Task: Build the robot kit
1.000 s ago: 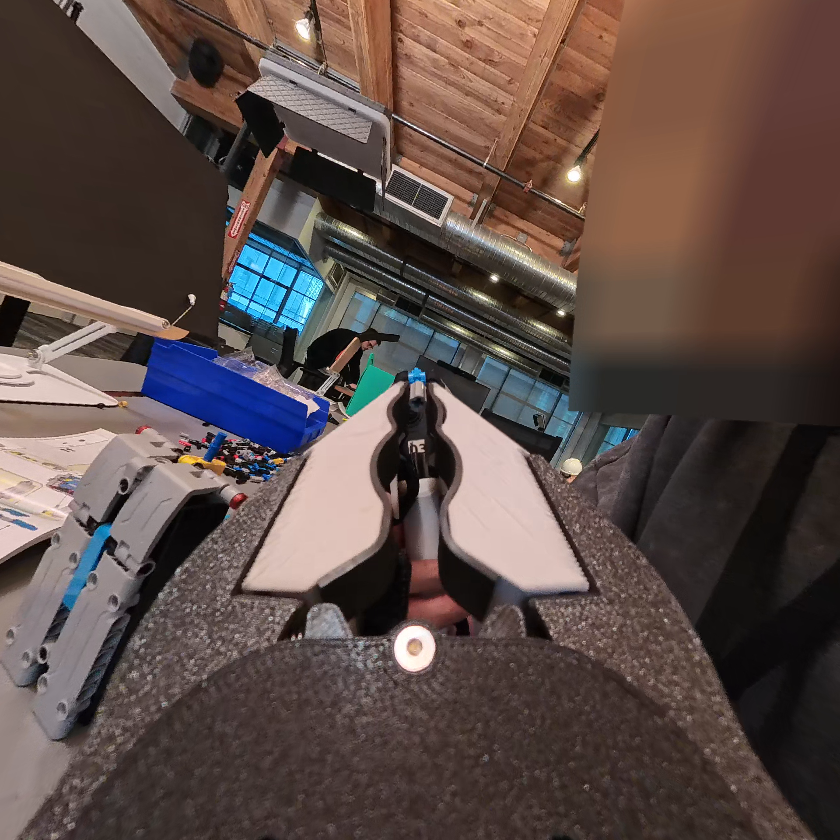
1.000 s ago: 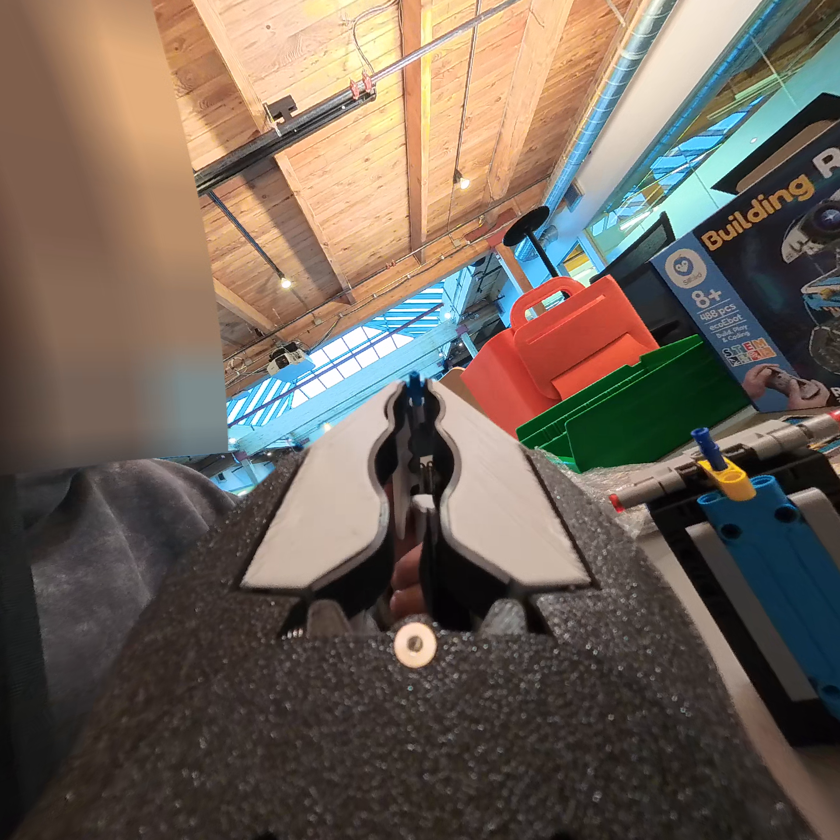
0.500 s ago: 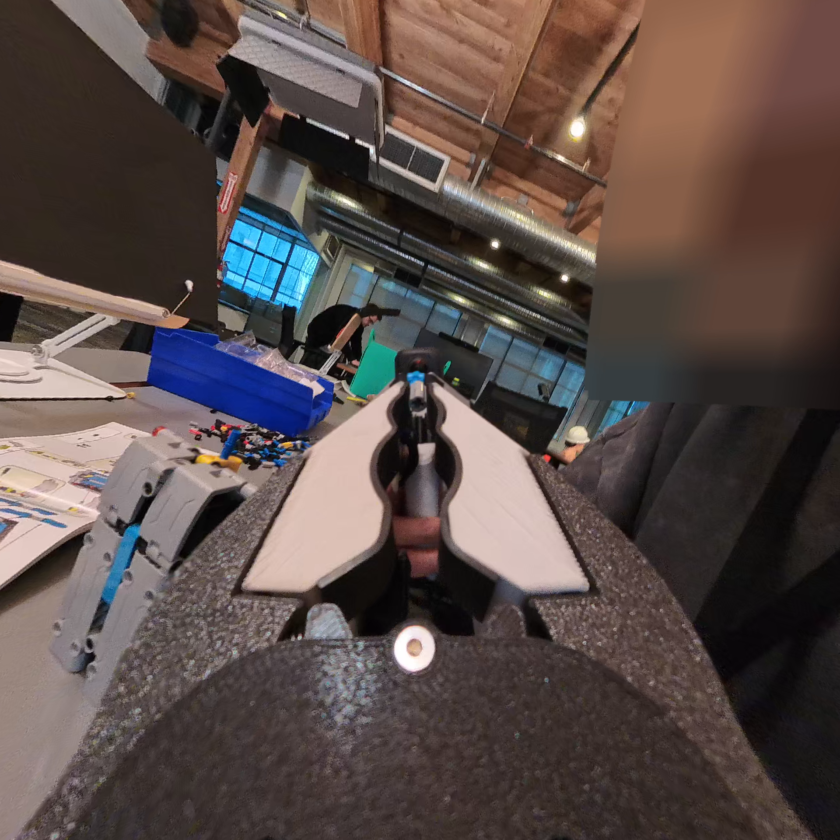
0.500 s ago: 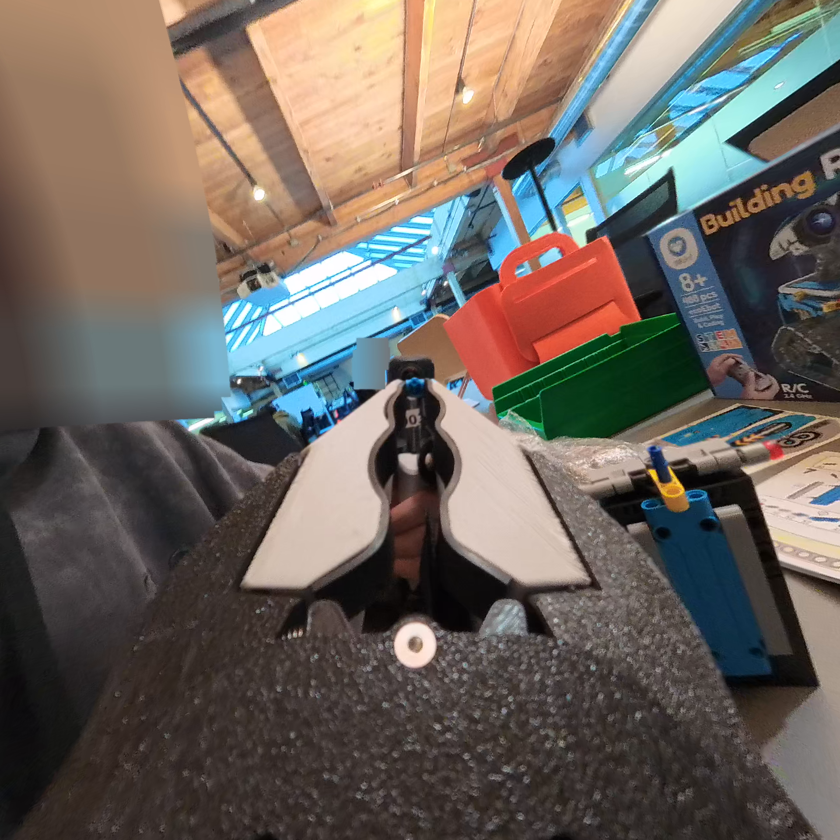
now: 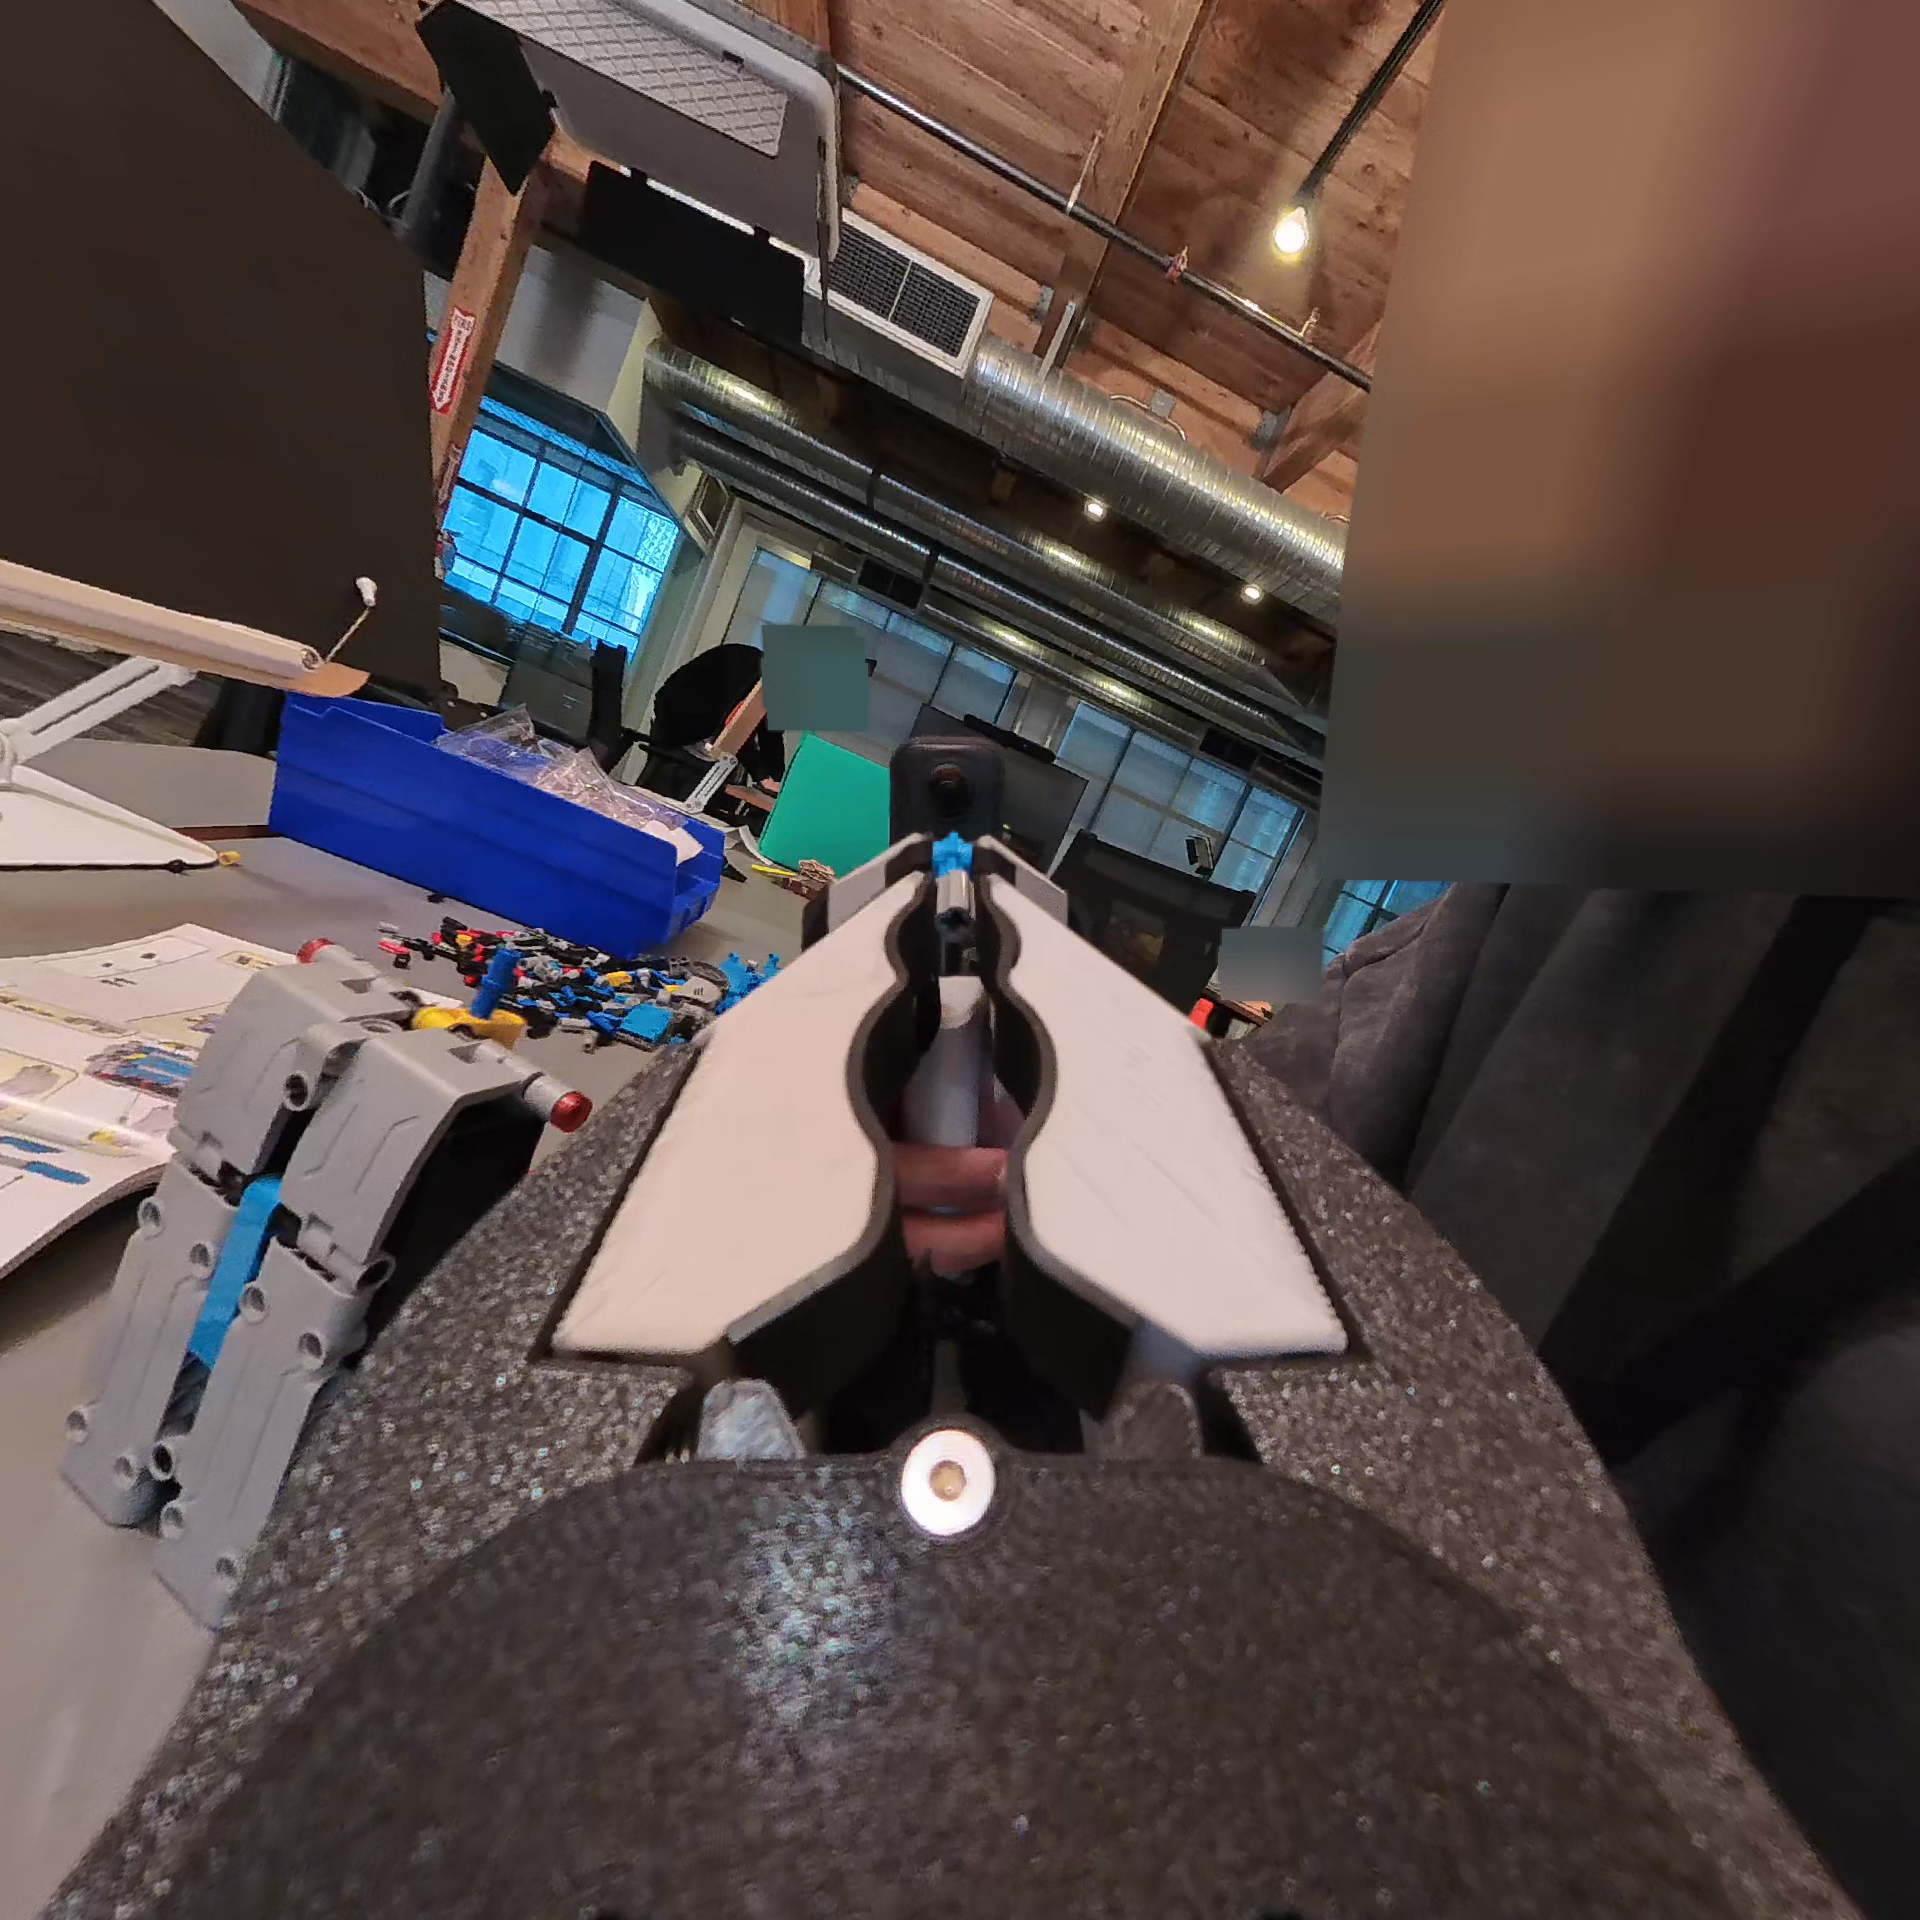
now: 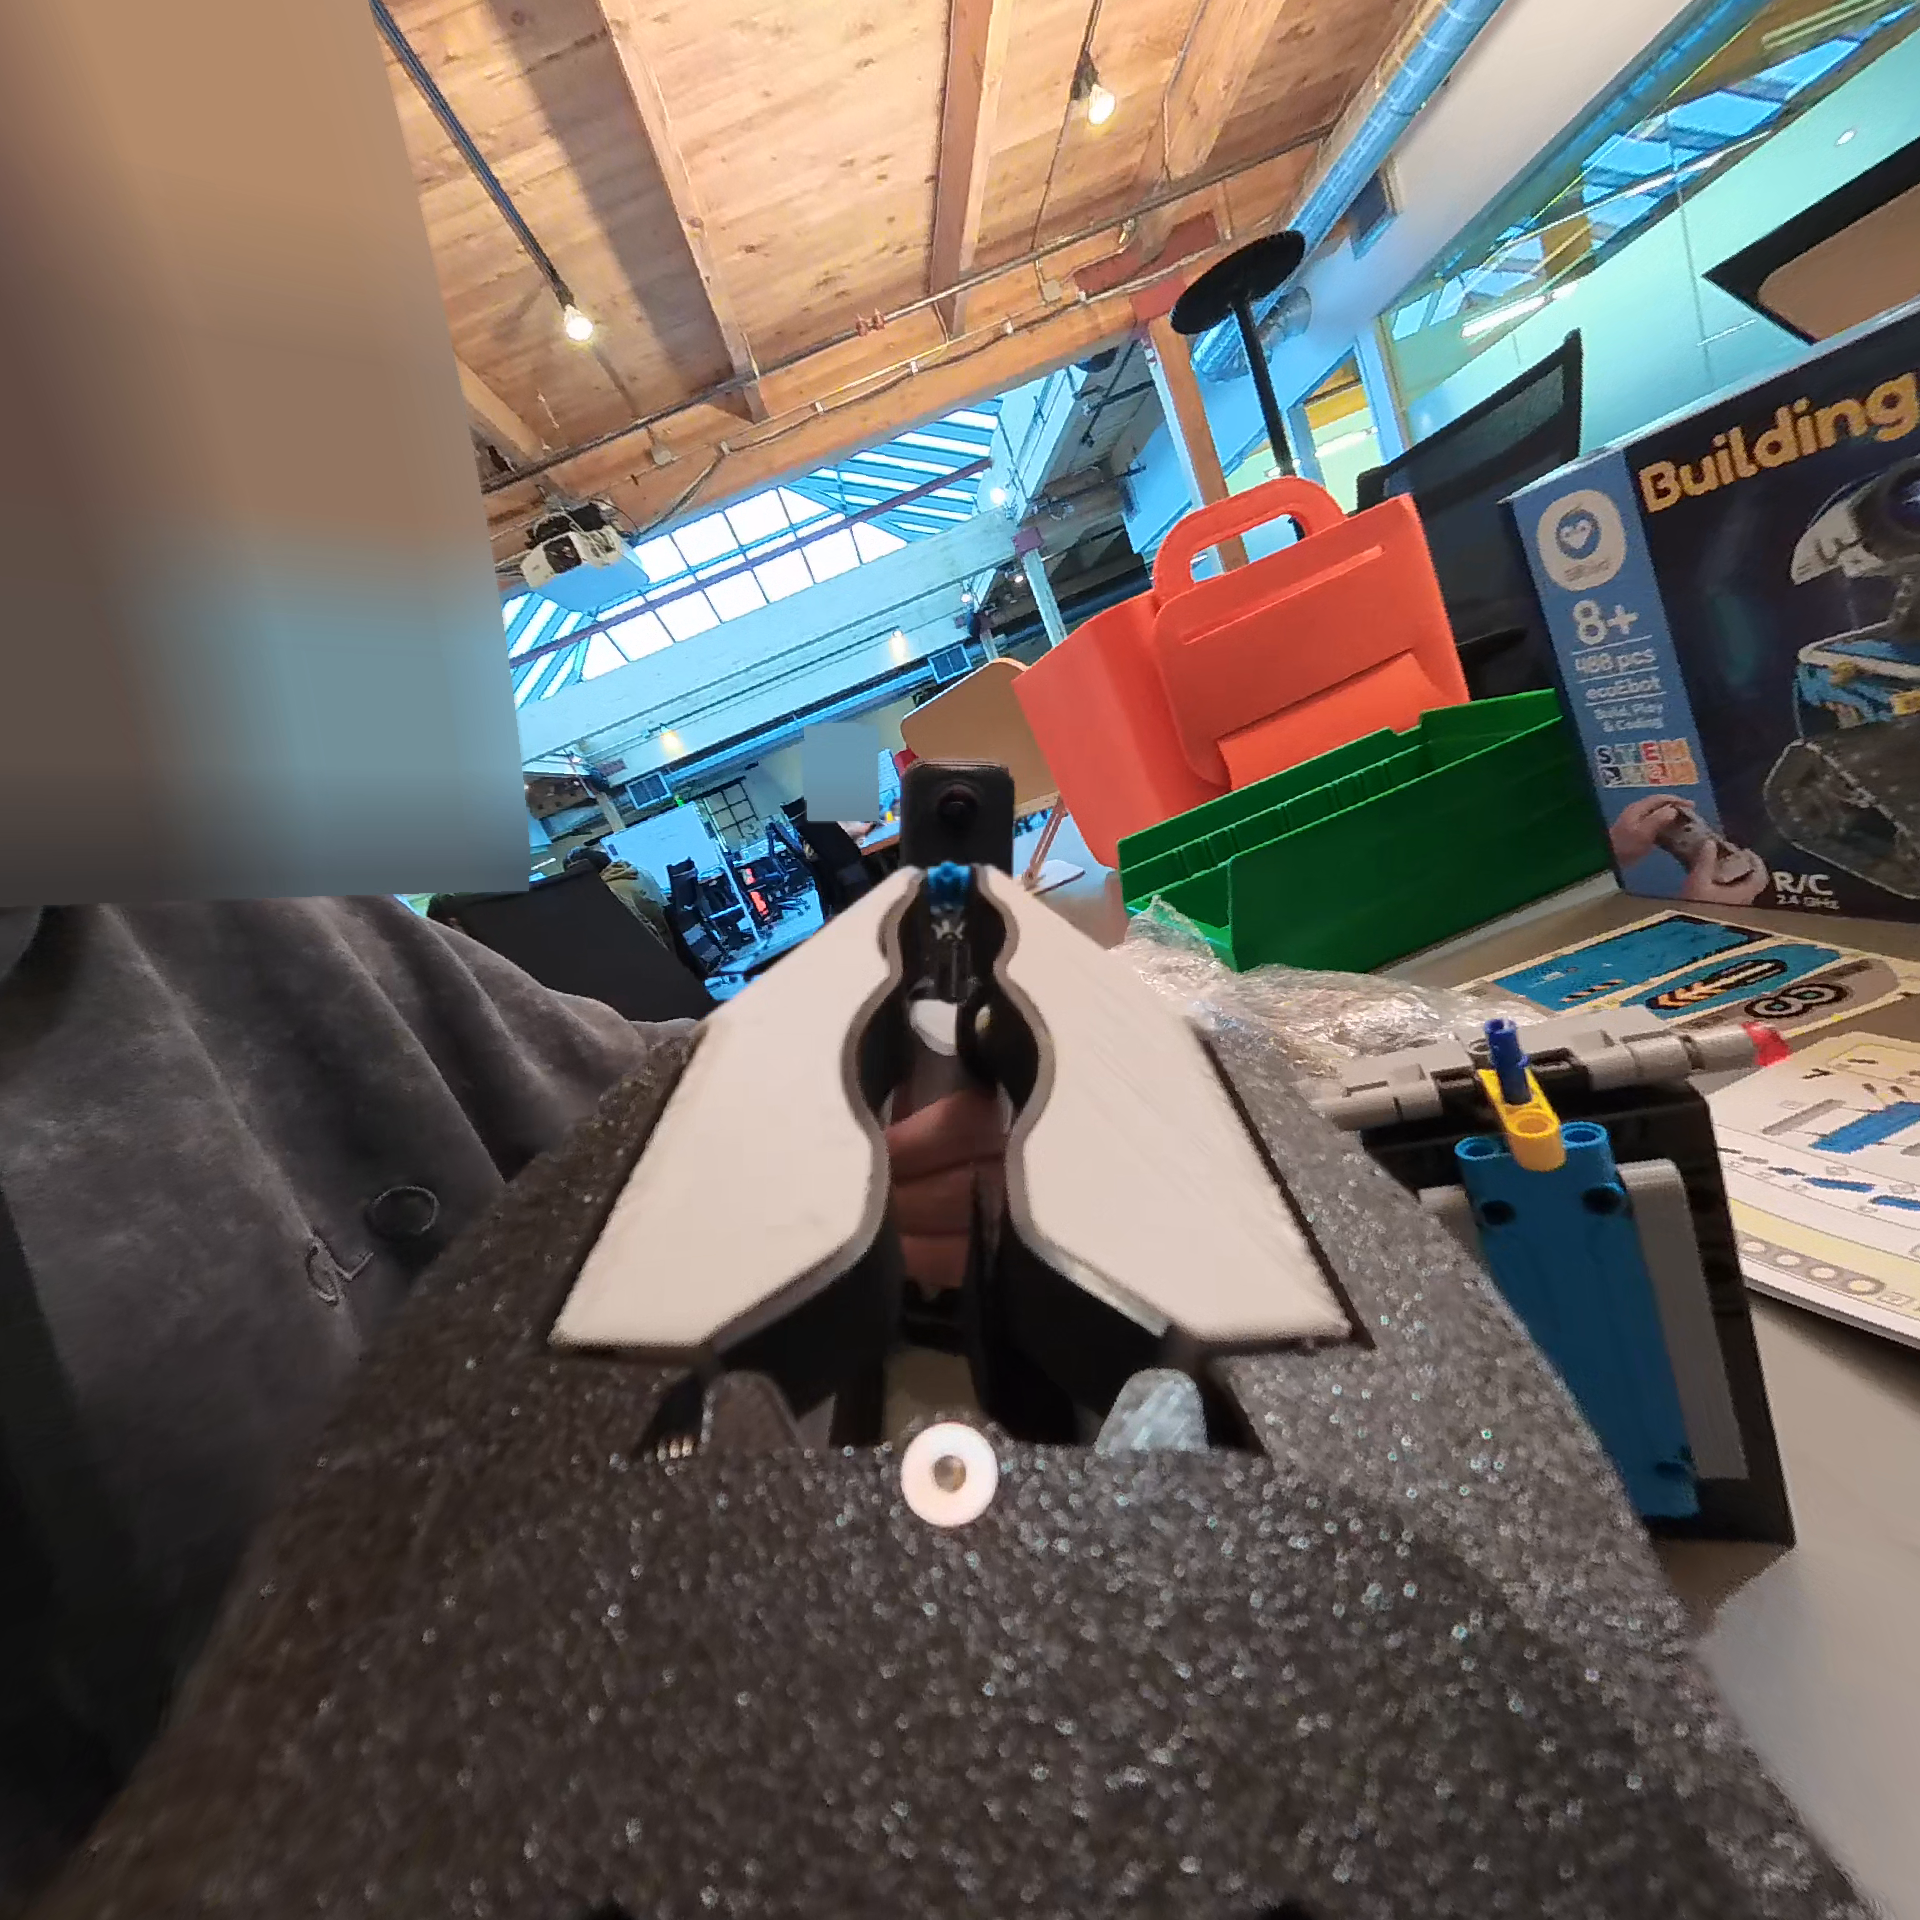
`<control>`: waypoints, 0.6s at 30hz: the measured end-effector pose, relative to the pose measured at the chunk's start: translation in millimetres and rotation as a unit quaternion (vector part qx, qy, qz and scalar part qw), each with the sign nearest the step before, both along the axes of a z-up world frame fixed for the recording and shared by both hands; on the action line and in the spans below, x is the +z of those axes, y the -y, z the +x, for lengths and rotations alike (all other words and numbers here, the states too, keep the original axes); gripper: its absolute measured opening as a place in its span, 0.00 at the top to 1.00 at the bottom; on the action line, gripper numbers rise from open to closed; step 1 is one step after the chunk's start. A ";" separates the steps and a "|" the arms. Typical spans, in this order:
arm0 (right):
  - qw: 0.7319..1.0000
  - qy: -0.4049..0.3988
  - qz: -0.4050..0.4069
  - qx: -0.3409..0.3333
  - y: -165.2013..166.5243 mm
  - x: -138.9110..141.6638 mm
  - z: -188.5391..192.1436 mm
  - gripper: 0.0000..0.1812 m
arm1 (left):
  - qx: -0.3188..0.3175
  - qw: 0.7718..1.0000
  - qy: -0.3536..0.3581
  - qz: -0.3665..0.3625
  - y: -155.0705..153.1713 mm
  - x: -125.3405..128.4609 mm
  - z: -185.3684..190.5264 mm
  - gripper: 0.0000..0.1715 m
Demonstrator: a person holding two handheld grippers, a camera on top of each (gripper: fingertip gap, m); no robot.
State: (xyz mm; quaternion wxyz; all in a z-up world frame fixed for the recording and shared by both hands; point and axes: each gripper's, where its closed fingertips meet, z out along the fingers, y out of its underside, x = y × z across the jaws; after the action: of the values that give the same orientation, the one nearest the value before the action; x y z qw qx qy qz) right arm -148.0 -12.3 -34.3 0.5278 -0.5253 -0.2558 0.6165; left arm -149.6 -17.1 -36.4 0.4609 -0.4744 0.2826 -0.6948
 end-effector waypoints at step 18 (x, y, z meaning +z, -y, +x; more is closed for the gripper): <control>0.998 0.017 -0.047 0.050 1.1 -14.3 -1.0 0.96 | 0.022 0.998 -0.044 0.029 -1.0 -10.9 6.0 0.96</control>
State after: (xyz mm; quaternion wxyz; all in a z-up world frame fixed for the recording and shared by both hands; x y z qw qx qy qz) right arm -149.1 -13.5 -48.6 0.4668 -0.5465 -0.2607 0.6445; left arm -143.6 -16.1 -47.3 0.4767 -0.4969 0.3121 -0.6546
